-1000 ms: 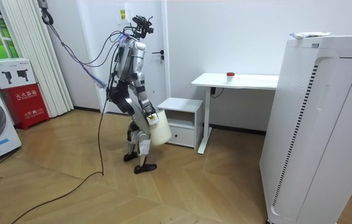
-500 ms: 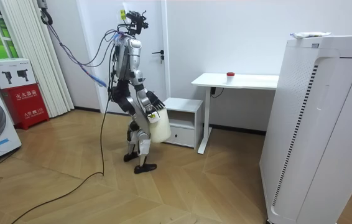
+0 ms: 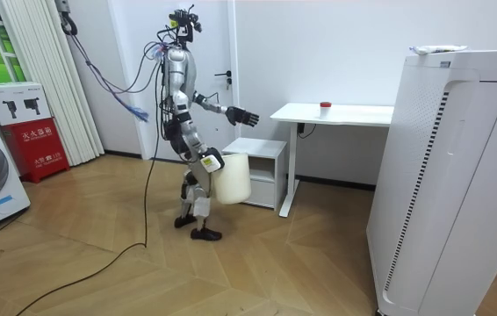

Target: Pick garbage

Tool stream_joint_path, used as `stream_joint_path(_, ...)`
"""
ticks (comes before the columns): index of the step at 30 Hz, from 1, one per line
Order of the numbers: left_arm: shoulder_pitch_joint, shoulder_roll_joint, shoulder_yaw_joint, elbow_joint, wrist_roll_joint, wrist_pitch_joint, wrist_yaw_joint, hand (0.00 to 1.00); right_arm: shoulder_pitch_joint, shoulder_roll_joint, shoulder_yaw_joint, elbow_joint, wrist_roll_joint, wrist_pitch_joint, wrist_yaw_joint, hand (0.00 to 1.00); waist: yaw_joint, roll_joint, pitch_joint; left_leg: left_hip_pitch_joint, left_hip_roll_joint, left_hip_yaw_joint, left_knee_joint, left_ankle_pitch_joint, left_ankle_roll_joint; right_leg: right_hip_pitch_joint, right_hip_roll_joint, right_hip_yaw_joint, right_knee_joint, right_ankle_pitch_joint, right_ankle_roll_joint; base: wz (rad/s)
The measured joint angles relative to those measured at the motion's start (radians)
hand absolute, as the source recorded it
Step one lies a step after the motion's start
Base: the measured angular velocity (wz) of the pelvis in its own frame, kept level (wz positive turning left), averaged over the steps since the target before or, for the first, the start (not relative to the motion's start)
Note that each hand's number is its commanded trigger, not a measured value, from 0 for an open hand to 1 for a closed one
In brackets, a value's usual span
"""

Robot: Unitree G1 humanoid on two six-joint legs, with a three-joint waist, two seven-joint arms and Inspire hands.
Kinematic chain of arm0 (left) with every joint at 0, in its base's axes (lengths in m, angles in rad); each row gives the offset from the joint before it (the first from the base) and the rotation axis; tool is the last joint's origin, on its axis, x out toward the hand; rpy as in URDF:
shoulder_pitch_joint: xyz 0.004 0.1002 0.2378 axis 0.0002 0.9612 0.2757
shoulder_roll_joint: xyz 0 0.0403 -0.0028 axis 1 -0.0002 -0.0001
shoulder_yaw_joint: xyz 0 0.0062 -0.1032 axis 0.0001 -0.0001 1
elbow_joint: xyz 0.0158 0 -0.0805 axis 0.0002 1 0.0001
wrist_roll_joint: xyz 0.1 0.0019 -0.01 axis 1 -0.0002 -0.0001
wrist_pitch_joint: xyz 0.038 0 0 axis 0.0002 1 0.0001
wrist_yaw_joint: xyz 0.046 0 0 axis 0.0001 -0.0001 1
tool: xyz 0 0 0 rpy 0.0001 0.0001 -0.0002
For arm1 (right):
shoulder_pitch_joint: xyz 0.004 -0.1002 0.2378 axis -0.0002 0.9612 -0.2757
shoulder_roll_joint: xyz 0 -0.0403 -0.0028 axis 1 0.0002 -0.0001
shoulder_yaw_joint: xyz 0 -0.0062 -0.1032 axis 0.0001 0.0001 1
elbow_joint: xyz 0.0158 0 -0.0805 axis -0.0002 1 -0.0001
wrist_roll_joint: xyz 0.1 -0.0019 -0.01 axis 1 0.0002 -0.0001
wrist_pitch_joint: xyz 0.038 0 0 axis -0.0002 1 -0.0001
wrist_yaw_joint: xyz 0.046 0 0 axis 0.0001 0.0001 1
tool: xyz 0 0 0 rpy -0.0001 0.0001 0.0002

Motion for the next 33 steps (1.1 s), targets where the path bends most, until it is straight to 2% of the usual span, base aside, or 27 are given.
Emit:
stream_joint_path(2,0.001,0.001,0.017,-0.052,0.000,-0.002,0.014,0.00,0.021,0.001,-0.001,-0.001,-0.001,0.000,0.014,1.00,-0.005,-0.005,-0.0049,0.029,-0.002,0.003,-0.026,0.000,0.000,0.024,0.002,-0.006,-0.014,0.001,-0.001,-0.19)
stream_joint_path(4,0.002,-0.004,0.033,-0.087,-0.001,-0.034,0.043,0.00,0.046,0.001,-0.009,-0.001,-0.004,-0.001,0.031,1.00,-0.010,-0.013,-0.0116,0.074,-0.001,0.013,-0.041,0.003,-0.006,0.060,0.011,-0.006,-0.028,0.001,0.000,-0.12)
stream_joint_path(7,0.009,-0.003,0.035,-0.104,0.001,-0.037,0.083,0.00,0.052,0.002,-0.012,0.001,-0.008,-0.006,0.042,1.00,-0.025,-0.019,-0.0161,0.125,0.006,0.015,-0.050,0.005,-0.010,0.116,0.029,-0.006,-0.056,0.001,0.000,-0.13)
stream_joint_path(9,0.016,-0.002,0.040,-0.126,0.006,-0.037,0.099,0.00,0.056,0.002,-0.012,-0.001,-0.011,-0.007,0.050,1.00,-0.023,-0.022,-0.0180,0.145,0.013,0.030,-0.048,0.006,-0.011,0.134,0.037,-0.008,-0.068,0.001,-0.001,-0.20)
stream_joint_path(11,0.037,-0.004,0.073,-0.173,0.033,-0.037,0.122,0.00,0.061,0.001,-0.014,-0.005,-0.043,-0.007,0.059,1.00,-0.013,-0.027,-0.0200,0.174,0.020,0.056,-0.038,0.007,-0.013,0.141,0.045,-0.007,-0.070,-0.001,-0.010,-0.45)
stream_joint_path(13,0.051,-0.005,0.110,-0.188,0.051,-0.037,0.135,0.00,0.061,0.001,-0.014,-0.003,-0.070,-0.007,0.066,1.00,0.006,-0.027,-0.0200,0.191,0.020,0.049,-0.011,0.007,-0.013,0.152,0.059,0.017,-0.072,-0.001,-0.021,-0.84)
stream_joint_path(15,0.093,-0.007,0.159,-0.236,0.059,-0.037,0.156,0.00,0.066,0.001,-0.014,-0.018,-0.099,-0.005,0.077,1.00,0.015,-0.029,-0.0208,0.192,0.017,-0.022,0.033,0.007,-0.013,0.153,0.084,0.085,-0.071,-0.006,-0.032,-1.02)
stream_joint_path(16,0.113,-0.008,0.187,-0.266,0.061,-0.040,0.169,0.00,0.079,0.000,-0.017,-0.039,-0.114,-0.005,0.082,1.00,0.023,-0.029,-0.0211,0.183,0.007,-0.120,0.067,0.008,-0.013,0.164,0.106,0.139,-0.073,-0.007,-0.042,-1.00)
stream_joint_path(17,0.125,-0.010,0.211,-0.284,0.063,-0.047,0.183,0.00,0.090,0.000,-0.028,-0.052,-0.139,-0.004,0.086,1.00,0.031,-0.029,-0.0216,0.161,-0.006,-0.226,0.111,0.011,-0.017,0.172,0.119,0.172,-0.074,-0.004,-0.049,-0.91)
stream_joint_path(18,0.130,-0.012,0.220,-0.295,0.063,-0.048,0.190,0.00,0.095,0.000,-0.035,-0.058,-0.147,-0.004,0.088,1.00,0.032,-0.030,-0.0249,0.152,-0.019,-0.277,0.112,0.008,-0.022,0.173,0.124,0.188,-0.075,-0.004,-0.051,-0.73)
stream_joint_path(19,0.135,-0.012,0.227,-0.318,0.063,-0.055,0.203,0.00,0.102,0.000,-0.048,-0.065,-0.148,-0.003,0.088,1.00,0.033,-0.033,-0.0250,0.125,-0.040,-0.340,0.073,0.009,-0.026,0.173,0.125,0.214,-0.074,-0.003,-0.050,-0.63)
stream_joint_path(20,0.138,-0.012,0.227,-0.333,0.060,-0.074,0.221,0.00,0.103,-0.005,-0.048,-0.062,-0.148,-0.003,0.086,1.00,0.038,-0.037,-0.0234,0.087,-0.053,-0.384,0.018,0.025,-0.042,0.172,0.127,0.240,-0.072,-0.001,-0.045,-0.68)
stream_joint_path(21,0.139,-0.012,0.227,-0.338,0.060,-0.085,0.231,0.00,0.103,-0.009,-0.047,-0.061,-0.148,-0.003,0.085,1.00,0.043,-0.035,-0.0234,0.067,-0.055,-0.397,-0.009,0.044,-0.044,0.172,0.131,0.253,-0.071,-0.002,-0.039,-0.95)
stream_joint_path(22,0.147,-0.011,0.227,-0.339,0.060,-0.108,0.249,0.00,0.110,-0.010,-0.045,-0.059,-0.149,-0.002,0.080,1.00,0.065,-0.034,-0.0326,0.061,-0.054,-0.397,-0.019,0.072,-0.034,0.173,0.140,0.288,-0.073,0.004,-0.029,-0.89)
stream_joint_path(23,0.154,-0.009,0.232,-0.342,0.059,-0.122,0.266,0.00,0.118,-0.012,-0.049,-0.061,-0.148,-0.002,0.081,1.00,0.073,-0.025,-0.0408,0.075,-0.054,-0.397,-0.031,0.068,-0.031,0.184,0.143,0.285,-0.086,0.014,-0.021,-0.69)
stream_joint_path(24,0.153,-0.009,0.233,-0.344,0.059,-0.124,0.270,0.00,0.125,-0.012,-0.052,-0.066,-0.148,-0.002,0.082,1.00,0.066,-0.024,-0.0415,0.082,-0.054,-0.397,-0.039,0.068,-0.030,0.191,0.141,0.280,-0.093,0.016,-0.020,-0.21)
stream_joint_path(27,0.173,-0.009,0.244,-0.368,0.059,-0.139,0.289,0.00,0.141,-0.014,-0.084,-0.070,-0.149,-0.001,0.085,1.00,0.064,-0.020,-0.0371,0.121,-0.065,-0.388,-0.074,0.072,-0.030,0.206,0.144,0.289,-0.111,0.016,-0.021,-0.09)
stream_joint_path(30,0.186,-0.009,0.248,-0.375,0.059,-0.139,0.303,0.00,0.141,-0.016,-0.088,-0.074,-0.152,-0.001,0.087,1.00,0.067,-0.003,-0.0292,0.153,-0.067,-0.390,-0.110,0.073,-0.029,0.222,0.153,0.308,-0.128,0.021,-0.029,-0.18)
stream_joint_path(33,0.187,-0.008,0.250,-0.376,0.059,-0.140,0.311,0.00,0.138,-0.014,-0.091,-0.078,-0.175,-0.001,0.082,1.00,0.069,0.007,-0.0288,0.171,-0.070,-0.390,-0.136,0.075,-0.027,0.224,0.158,0.322,-0.127,0.015,-0.031,-0.13)
